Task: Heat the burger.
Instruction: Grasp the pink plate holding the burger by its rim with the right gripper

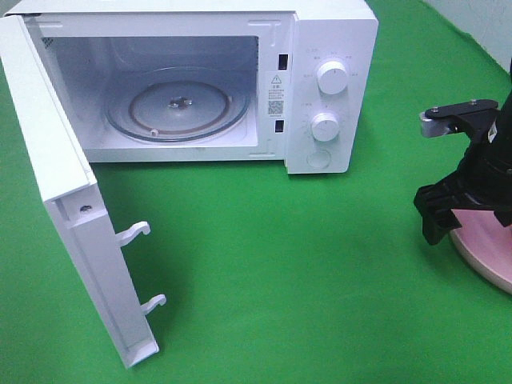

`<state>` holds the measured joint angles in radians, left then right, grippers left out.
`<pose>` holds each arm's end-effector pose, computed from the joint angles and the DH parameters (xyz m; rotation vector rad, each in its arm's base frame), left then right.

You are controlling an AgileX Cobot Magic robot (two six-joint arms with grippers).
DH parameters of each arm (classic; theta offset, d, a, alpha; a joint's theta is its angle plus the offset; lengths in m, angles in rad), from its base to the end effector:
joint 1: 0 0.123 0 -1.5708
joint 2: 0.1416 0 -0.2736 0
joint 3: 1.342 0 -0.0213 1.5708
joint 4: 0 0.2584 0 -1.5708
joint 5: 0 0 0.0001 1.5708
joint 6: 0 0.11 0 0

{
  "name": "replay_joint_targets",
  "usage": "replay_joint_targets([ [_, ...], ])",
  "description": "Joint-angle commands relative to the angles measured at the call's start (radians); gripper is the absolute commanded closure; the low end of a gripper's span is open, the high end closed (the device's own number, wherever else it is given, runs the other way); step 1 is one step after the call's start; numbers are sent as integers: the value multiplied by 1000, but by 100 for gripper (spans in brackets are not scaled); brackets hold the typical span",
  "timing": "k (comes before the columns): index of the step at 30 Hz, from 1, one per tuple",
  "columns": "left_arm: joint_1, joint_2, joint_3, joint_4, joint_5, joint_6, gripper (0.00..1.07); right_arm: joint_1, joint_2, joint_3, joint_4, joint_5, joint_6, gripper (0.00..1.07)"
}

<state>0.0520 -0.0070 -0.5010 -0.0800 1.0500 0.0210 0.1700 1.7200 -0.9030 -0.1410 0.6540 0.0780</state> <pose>0.0299 -0.0061 0.2741 -0.0278 2.0232 -0.0492 0.3032 0.0425 0.1211 -0.2878 2.9286 -0.1065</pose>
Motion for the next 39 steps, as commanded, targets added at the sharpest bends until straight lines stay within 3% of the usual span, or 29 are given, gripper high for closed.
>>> replay_joint_targets([
  [1,-4,-20,2,0,-10,-2,10,-6,19,-2,-5,-26,-15,18],
  [33,-4,-20,2,0,-10,-2,10,-64,186,-2,-31,-198,-11,24],
  [38,-4,-20,2,0,-10,-2,10,-64,189,-2,-31,-199,-11,30],
  [39,-4,-20,2,0,-10,-2,10,-64,189,-2,-33,-195,-11,35],
])
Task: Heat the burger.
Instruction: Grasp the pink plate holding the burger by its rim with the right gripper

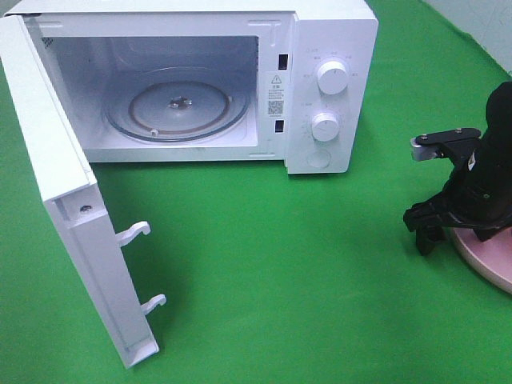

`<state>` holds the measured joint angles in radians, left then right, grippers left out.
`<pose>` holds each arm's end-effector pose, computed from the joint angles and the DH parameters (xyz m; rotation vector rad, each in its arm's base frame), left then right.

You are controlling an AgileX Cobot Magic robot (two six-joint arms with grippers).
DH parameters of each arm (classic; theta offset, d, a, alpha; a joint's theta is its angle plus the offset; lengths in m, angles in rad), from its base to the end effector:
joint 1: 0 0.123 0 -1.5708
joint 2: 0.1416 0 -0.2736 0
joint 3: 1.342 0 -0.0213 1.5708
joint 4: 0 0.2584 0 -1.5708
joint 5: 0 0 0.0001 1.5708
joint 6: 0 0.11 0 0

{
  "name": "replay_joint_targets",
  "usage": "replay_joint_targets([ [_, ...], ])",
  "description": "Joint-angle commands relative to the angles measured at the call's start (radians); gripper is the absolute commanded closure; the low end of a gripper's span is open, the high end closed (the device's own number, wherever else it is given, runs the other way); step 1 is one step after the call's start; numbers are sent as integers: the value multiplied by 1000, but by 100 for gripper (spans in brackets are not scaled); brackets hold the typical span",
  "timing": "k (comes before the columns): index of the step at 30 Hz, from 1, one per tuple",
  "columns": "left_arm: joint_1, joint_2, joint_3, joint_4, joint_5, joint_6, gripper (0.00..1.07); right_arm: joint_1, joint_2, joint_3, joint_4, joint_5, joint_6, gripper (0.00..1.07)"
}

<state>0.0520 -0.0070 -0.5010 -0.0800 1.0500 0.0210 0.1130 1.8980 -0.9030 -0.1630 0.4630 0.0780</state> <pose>0.0299 -0.0061 0.2741 -0.0278 2.0232 -0.0492 0.3206 0.0283 0.0691 -0.2543 2.9221 -0.0996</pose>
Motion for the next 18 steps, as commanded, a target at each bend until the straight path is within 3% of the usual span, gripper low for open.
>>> replay_joint_targets([
  [1,-4,-20,2,0,-10,-2,10,-7,11,-2,-11,-4,-11,35],
  [5,-4,-20,2,0,-10,-2,10,-7,11,-2,-15,6,-11,46],
  [7,-4,-20,2,0,-10,-2,10,-7,11,-2,-16,6,-9,71],
  [8,-4,-20,2,0,-10,-2,10,-7,11,-2,-16,6,-9,71],
  [9,-4,-20,2,0,-10,-2,10,-7,11,-2,-17,4,-9,83],
  [12,-4,-20,2,0,-10,-2,10,-7,11,-2,-28,-2,-9,89],
  [14,-4,-20,2,0,-10,-2,10,-7,11,-2,-46,-13,-6,107],
  [18,-4,-20,2,0,-10,-2,10,-7,11,-2,-51,-13,-6,107],
])
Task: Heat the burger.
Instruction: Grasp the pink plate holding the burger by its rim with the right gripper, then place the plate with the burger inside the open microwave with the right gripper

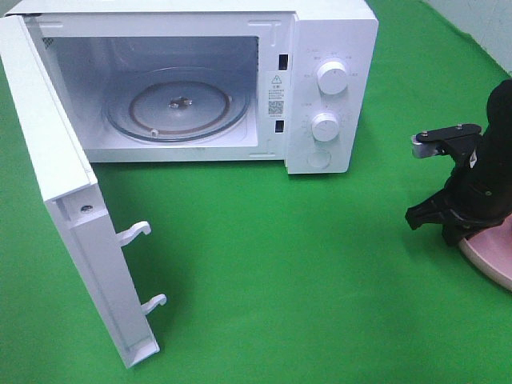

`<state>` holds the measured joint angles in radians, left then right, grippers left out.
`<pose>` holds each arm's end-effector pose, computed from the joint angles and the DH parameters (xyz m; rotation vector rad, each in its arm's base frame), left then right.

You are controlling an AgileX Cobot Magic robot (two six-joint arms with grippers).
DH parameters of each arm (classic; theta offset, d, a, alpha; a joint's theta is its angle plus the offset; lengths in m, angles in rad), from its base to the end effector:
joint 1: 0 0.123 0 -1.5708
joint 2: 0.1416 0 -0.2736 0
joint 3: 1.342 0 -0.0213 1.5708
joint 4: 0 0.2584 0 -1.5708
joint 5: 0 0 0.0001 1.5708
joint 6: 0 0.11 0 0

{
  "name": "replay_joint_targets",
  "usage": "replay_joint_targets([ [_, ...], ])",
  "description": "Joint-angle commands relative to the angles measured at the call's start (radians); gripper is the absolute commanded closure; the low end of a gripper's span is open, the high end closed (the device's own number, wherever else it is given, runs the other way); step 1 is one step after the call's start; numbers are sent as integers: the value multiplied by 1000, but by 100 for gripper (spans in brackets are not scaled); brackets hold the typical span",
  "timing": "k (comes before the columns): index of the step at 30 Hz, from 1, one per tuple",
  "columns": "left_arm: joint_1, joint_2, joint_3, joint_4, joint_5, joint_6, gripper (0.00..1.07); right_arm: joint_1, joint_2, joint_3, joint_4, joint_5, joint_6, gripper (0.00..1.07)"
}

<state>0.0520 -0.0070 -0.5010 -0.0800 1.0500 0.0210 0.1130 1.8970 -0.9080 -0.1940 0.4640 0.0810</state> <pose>0.0299 -0.0061 0.2741 -0.0278 2.0232 -0.0492 0.3224 0.0270 0.0706 -0.2873 2.9117 -0.1233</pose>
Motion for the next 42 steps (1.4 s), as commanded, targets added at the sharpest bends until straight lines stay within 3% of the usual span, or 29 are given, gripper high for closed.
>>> replay_joint_targets([
  [1,-4,-20,2,0,-10,-2,10,-7,12,3,-20,-14,-9,107],
  [15,-4,-20,2,0,-10,-2,10,9,11,3,-58,38,79,107],
  [33,-4,-20,2,0,-10,-1,10,142,-34,6,-355,223,421,107],
  [42,-4,-20,2,0,-10,-2,10,199,-34,6,-435,296,515,107],
])
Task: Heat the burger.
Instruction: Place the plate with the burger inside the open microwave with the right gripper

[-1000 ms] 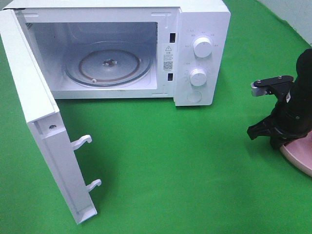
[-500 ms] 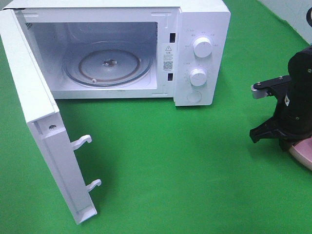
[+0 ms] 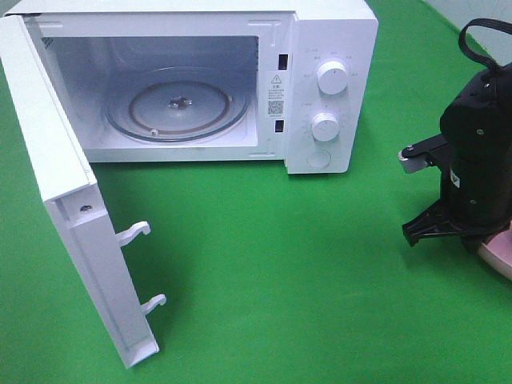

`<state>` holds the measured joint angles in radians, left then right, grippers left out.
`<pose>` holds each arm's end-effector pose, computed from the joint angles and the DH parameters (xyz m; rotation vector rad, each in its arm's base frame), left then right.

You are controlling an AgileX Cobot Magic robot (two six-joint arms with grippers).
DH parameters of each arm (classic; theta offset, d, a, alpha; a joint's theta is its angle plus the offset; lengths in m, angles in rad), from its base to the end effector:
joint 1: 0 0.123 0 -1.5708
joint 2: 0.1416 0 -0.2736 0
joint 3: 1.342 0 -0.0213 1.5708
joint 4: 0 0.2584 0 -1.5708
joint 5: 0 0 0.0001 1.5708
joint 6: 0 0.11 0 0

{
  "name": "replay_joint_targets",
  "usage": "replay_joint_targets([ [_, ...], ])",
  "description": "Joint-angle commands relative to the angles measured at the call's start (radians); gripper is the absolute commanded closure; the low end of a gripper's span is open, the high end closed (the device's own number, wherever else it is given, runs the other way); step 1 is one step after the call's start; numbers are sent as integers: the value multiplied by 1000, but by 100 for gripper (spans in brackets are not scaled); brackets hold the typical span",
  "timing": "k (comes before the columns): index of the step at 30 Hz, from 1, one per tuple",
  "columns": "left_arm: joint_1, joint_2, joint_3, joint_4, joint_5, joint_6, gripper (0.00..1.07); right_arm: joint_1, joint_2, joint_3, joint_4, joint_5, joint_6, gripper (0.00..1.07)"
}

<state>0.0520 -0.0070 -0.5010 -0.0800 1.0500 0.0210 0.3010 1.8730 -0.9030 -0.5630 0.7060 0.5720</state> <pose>0.0299 -0.0061 0.2741 -0.0278 2.0232 -0.0492 0.3021 0.0538 0.0810 -0.2450 2.9547 -0.4980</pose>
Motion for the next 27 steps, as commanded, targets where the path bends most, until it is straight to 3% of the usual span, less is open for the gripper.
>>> replay_joint_targets([
  [1,-4,-20,2,0,-10,-2,10,11,-10,1,-66,54,24,107],
  [10,-4,-20,2,0,-10,-2,10,35,-11,1,-77,93,33,107],
  [27,-4,-20,2,0,-10,-2,10,168,-138,20,-86,211,23,107],
])
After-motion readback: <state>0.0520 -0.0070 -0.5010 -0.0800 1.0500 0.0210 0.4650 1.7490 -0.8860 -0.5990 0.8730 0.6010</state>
